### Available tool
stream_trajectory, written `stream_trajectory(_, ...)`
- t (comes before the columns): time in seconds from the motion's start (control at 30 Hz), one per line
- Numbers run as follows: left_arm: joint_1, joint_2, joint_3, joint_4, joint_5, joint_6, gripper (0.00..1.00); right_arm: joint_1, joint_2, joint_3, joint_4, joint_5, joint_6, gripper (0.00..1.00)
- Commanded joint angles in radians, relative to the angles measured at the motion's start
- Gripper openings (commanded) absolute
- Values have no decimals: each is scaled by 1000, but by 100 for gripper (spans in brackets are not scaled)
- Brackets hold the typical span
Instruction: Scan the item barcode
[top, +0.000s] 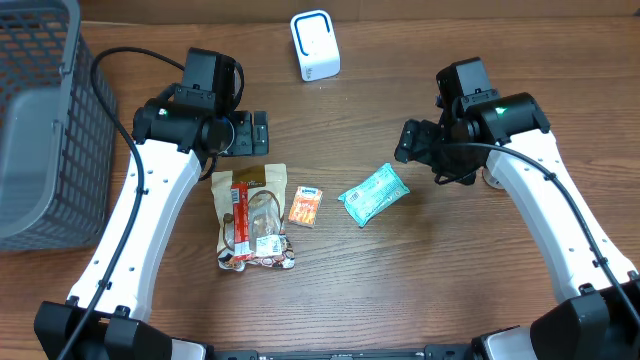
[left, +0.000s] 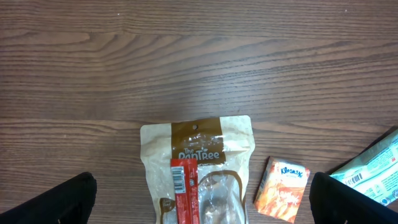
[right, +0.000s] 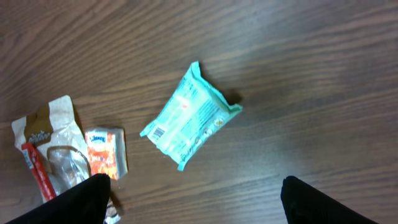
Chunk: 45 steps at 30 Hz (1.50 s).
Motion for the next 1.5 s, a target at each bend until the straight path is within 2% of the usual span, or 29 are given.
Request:
stream_trajectory(0.0,-1,-3,13,-1,-6,7,100,-2,6,6,16,16,-7,89)
stream_trajectory(0.5,-1,-3,13,-1,-6,7,100,-2,8,-218,254,15,-8,90)
stream_trajectory(0.77,-1,-3,13,-1,-6,7,100,7,19,-223,262,-62,-16,90)
stream_trajectory(1.07,-1,-3,13,-1,-6,7,100,97,80,-283,418,-5,-14,87)
stream_trajectory(1.47,-1,-3,13,-1,-6,7,100,129,218,-284,437,17,-14,88)
